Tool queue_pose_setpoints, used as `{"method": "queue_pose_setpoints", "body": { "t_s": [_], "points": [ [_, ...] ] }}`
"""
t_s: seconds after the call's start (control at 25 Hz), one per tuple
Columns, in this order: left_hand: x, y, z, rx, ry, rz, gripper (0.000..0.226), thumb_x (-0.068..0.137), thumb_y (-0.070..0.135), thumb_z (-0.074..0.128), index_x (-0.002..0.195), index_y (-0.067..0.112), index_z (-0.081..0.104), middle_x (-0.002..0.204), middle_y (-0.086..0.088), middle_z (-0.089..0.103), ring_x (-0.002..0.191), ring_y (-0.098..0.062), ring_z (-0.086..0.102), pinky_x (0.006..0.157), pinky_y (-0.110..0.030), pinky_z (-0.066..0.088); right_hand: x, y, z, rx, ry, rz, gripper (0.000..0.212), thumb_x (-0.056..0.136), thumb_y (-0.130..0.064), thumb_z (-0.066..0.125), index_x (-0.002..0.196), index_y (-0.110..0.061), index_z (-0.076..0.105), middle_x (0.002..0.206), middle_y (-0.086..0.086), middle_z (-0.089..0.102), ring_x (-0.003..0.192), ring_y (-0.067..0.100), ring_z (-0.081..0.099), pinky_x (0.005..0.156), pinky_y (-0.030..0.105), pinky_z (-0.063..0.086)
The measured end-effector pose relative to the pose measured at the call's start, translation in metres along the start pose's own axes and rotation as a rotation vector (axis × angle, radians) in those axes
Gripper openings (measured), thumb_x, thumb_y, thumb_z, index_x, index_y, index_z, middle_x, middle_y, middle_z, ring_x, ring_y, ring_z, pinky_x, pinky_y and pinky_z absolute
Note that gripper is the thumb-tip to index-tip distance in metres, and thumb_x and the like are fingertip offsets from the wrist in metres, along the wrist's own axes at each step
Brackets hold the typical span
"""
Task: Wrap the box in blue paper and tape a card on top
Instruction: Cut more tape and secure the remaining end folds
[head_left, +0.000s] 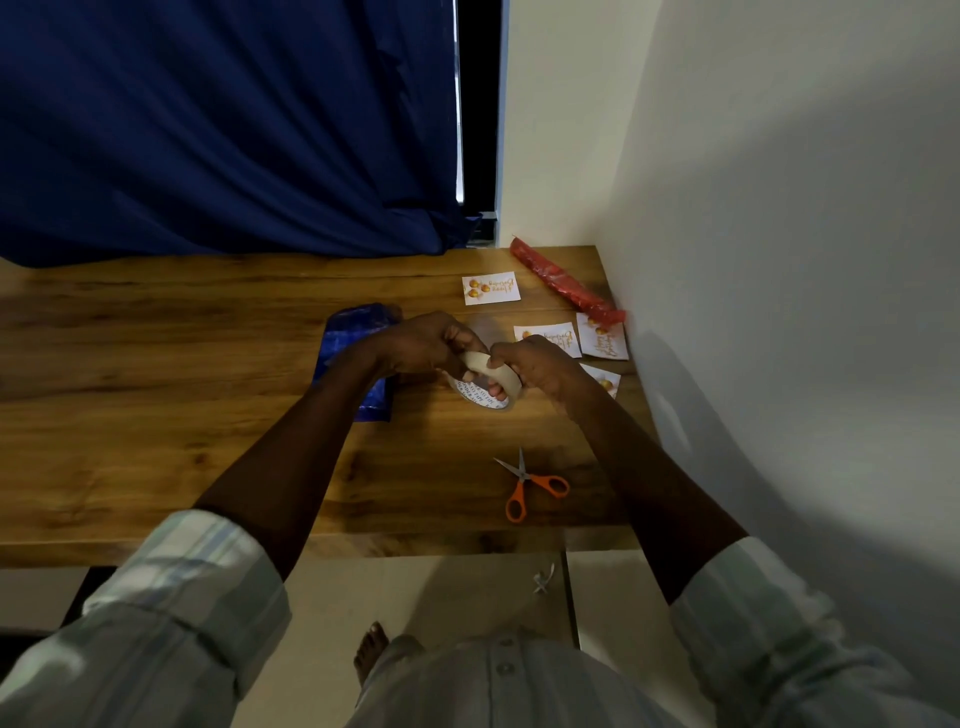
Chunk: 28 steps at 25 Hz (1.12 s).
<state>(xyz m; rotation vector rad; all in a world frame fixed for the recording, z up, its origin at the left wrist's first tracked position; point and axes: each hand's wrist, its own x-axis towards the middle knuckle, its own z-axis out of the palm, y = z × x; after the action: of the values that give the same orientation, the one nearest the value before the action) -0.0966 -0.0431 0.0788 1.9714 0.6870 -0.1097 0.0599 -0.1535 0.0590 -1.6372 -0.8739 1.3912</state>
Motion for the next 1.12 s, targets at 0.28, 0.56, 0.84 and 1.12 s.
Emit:
{"method": "queue_pose_setpoints", "body": {
  "t_s": [0.28, 0.56, 0.84, 1.12],
  "points": [
    [0.003, -0.008, -0.004, -0.038, 0.004, 0.006, 0.034, 0.082, -0.005, 0.067, 0.115, 0.004, 0.067, 0.113, -0.009, 0.07, 0.108, -0.023, 0.065, 0.094, -0.04, 0.053, -0.001, 0.008, -0.001, 0.056, 0.006, 0.004, 0.021, 0.079, -0.005, 0.052, 0.087, 0.009, 0.066, 0.082, 0.025, 0.069, 0.07, 0.029, 0.065, 0.073, 0.036, 0.053],
    [0.002, -0.006, 0.001, -0.013, -0.013, 0.009, 0.035, 0.082, -0.004, 0.066, 0.115, 0.007, 0.067, 0.113, -0.004, 0.07, 0.108, -0.02, 0.065, 0.092, -0.034, 0.054, -0.008, 0.002, 0.008, 0.077, 0.053, 0.051, 0.017, 0.08, -0.003, 0.052, 0.08, 0.009, 0.064, 0.061, 0.015, 0.064, 0.05, 0.02, 0.061, 0.053, 0.026, 0.052],
    [0.0, -0.013, 0.0, -0.09, 0.001, 0.01, 0.035, 0.082, -0.001, 0.068, 0.116, 0.008, 0.067, 0.114, -0.007, 0.07, 0.109, -0.026, 0.064, 0.097, -0.048, 0.051, -0.002, 0.007, 0.012, 0.11, 0.092, 0.031, 0.019, 0.073, -0.005, 0.051, 0.077, 0.007, 0.064, 0.06, 0.016, 0.061, 0.051, 0.022, 0.057, 0.054, 0.026, 0.049],
    [-0.006, -0.022, -0.001, -0.175, 0.047, 0.003, 0.034, 0.082, 0.0, 0.068, 0.114, 0.009, 0.067, 0.111, -0.009, 0.071, 0.104, -0.025, 0.064, 0.092, -0.042, 0.049, 0.007, 0.006, 0.02, 0.143, 0.058, 0.012, 0.017, 0.067, -0.006, 0.048, 0.07, 0.004, 0.061, 0.059, 0.016, 0.055, 0.049, 0.022, 0.048, 0.05, 0.027, 0.04]
  ]
}}
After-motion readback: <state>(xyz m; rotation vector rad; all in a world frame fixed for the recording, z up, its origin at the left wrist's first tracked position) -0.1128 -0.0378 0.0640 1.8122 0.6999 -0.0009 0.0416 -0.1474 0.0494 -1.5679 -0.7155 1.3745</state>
